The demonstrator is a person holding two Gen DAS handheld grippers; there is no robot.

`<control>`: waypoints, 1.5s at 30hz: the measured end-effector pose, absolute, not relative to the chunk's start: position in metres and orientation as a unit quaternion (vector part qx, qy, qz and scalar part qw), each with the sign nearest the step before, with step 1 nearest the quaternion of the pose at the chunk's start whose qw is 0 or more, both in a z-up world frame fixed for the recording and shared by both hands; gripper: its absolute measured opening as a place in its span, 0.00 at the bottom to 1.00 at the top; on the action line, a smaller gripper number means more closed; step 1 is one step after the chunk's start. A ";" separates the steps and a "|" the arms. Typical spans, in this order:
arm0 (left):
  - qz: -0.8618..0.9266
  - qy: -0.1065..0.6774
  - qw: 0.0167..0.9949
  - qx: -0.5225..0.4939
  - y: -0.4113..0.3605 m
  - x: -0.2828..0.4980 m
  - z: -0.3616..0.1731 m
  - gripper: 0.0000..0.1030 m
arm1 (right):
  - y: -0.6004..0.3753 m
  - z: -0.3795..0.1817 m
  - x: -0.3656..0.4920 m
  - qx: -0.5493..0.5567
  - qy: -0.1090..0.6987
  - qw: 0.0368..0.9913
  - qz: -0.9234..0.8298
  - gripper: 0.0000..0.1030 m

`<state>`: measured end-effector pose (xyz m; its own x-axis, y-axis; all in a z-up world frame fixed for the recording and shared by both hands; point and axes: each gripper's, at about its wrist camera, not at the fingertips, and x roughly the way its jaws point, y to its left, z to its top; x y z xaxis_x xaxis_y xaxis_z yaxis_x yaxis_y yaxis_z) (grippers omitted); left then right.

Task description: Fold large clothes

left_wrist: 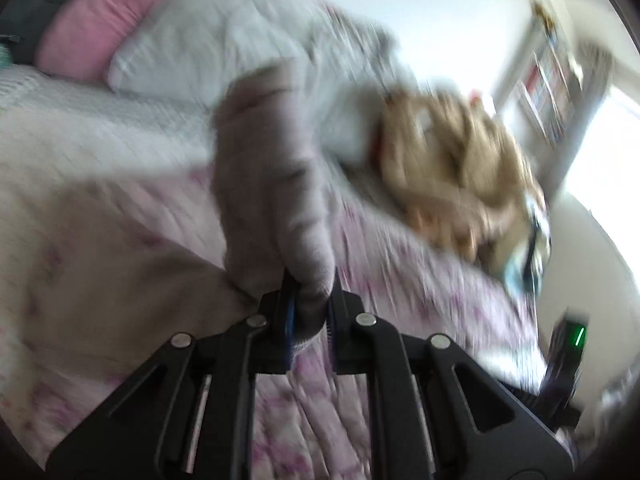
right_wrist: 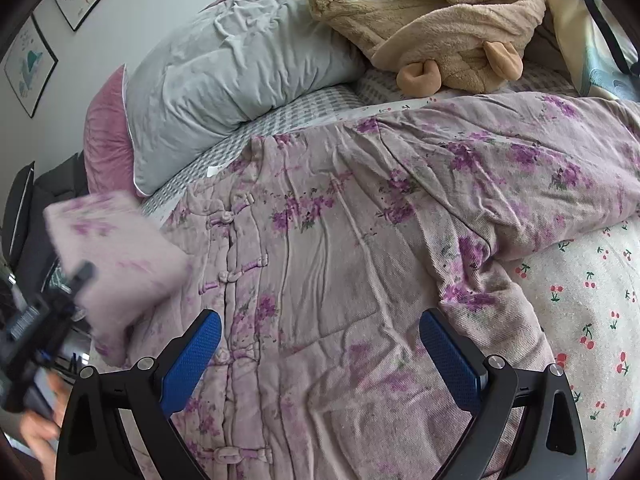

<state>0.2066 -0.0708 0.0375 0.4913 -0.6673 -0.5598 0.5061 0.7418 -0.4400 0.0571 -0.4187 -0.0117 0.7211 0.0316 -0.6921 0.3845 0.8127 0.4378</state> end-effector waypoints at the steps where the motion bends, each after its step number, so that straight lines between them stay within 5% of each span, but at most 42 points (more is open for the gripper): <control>1: -0.352 0.390 0.846 -0.091 -0.082 0.203 0.027 0.18 | -0.419 -0.012 0.058 0.290 0.360 0.881 -0.100 0.97; 8: -0.374 0.455 0.807 0.053 -0.103 0.171 -0.019 0.28 | -0.421 -0.021 0.066 0.302 0.360 0.879 -0.078 0.97; 10: -0.376 0.445 0.811 0.056 -0.091 0.167 -0.011 0.60 | -0.421 -0.025 0.072 0.320 0.352 0.878 -0.053 0.97; 11: -0.370 0.433 0.820 0.054 -0.080 0.165 -0.002 0.67 | -0.419 -0.027 0.075 0.324 0.346 0.879 -0.042 0.97; 16: -0.330 0.409 0.850 0.026 -0.023 0.173 0.014 0.84 | -0.406 -0.048 0.102 0.358 0.366 0.859 -0.010 0.95; 20: -0.258 0.398 0.880 0.000 0.021 0.191 0.002 0.84 | -0.381 -0.069 0.123 0.305 0.428 0.849 -0.042 0.75; 22: -0.227 0.395 0.890 -0.021 0.040 0.199 -0.009 0.84 | -0.361 -0.080 0.134 0.268 0.454 0.849 -0.044 0.38; 25: -0.193 0.389 0.900 -0.038 0.060 0.214 -0.017 0.68 | -0.340 -0.068 0.137 0.203 0.444 0.870 -0.063 0.20; 33: -0.192 0.376 0.898 -0.122 0.082 0.238 -0.022 0.44 | -0.356 0.011 0.136 0.114 0.332 0.933 -0.080 0.19; 41: -0.193 0.438 0.874 -0.080 0.057 0.245 -0.067 0.43 | -0.369 -0.070 0.175 0.033 0.418 0.899 -0.129 0.22; 44: -0.194 0.440 0.873 -0.075 0.053 0.244 -0.067 0.43 | -0.374 -0.089 0.171 0.026 0.416 0.899 -0.134 0.29; 45: -0.194 0.441 0.873 -0.074 0.053 0.244 -0.065 0.43 | -0.374 -0.086 0.170 0.024 0.416 0.898 -0.142 0.39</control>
